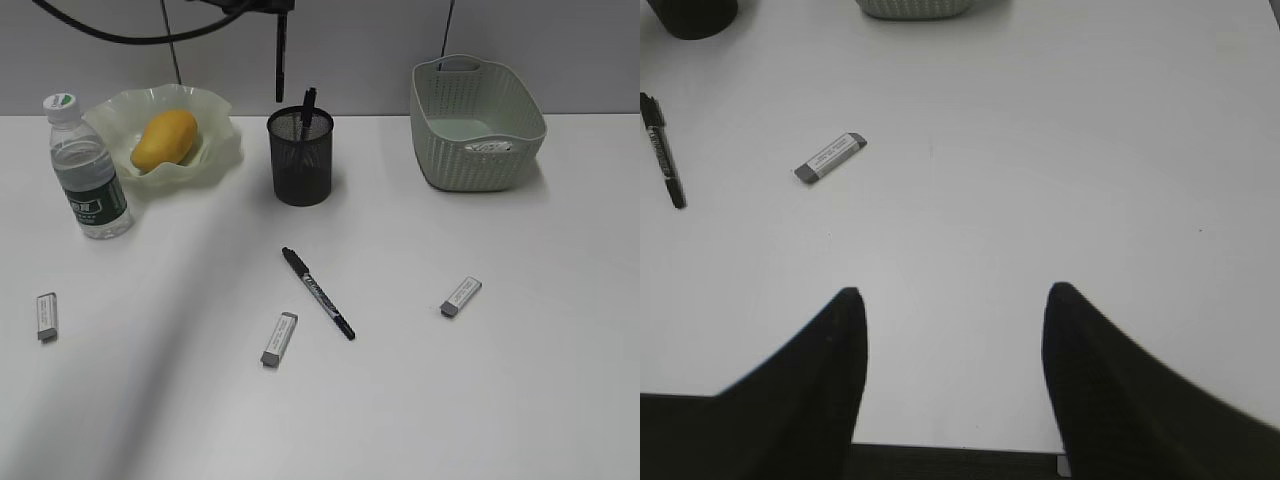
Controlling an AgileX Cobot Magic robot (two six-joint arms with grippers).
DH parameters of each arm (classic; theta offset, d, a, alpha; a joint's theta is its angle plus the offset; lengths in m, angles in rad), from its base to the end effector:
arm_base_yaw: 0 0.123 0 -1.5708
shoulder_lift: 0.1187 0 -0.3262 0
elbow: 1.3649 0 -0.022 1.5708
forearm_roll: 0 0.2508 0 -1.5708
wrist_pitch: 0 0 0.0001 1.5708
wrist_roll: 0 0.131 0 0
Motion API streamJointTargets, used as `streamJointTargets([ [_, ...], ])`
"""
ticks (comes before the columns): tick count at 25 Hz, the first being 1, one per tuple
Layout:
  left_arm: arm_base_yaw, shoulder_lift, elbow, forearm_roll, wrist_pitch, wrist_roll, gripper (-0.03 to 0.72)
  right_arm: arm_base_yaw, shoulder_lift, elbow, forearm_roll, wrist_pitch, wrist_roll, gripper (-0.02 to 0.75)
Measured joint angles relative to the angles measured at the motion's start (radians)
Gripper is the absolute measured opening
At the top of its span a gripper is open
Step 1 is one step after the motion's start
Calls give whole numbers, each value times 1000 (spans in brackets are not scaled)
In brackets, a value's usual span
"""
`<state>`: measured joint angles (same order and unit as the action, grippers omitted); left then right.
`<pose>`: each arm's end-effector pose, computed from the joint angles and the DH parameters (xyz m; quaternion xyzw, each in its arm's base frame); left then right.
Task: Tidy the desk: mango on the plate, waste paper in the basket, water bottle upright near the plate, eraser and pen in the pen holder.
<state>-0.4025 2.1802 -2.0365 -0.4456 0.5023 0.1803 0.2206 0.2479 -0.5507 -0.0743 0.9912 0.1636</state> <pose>0.5231 -0.2523 0.3109 0.1322 0.8510 -0.2382 0.4491 0.0281 -0.0020 0.2817 -0.0287 0.8837 0.0526 0.4642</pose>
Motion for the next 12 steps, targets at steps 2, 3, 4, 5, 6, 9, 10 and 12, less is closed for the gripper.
streamJointTargets([
  [2, 0, 28, 0, -23, -7, 0, 127, 0, 0, 0, 0, 0, 0, 447],
  [3, -1, 45, 0, -27, -10, 0, 127, 0, 0, 0, 0, 0, 0, 447],
  [4, -2, 61, 0, -29, -12, 0, 127, 0, 0, 0, 0, -1, 0, 446],
  [5, -3, 75, 0, -31, -15, 0, 127, 0, 0, 0, 0, -1, 0, 446],
  [6, -4, 86, 0, -31, -19, 0, 127, 0, 0, 0, 0, -1, 0, 446],
  [9, -12, 112, 0, -33, -49, 0, 127, 0, 0, 0, 0, -1, 0, 446],
  [10, -15, 119, 0, -33, -58, 0, 127, 0, 0, 0, 0, -1, 0, 446],
  [12, -17, 128, 0, -33, -64, 0, 127, 0, 0, 0, 0, -1, 0, 446],
])
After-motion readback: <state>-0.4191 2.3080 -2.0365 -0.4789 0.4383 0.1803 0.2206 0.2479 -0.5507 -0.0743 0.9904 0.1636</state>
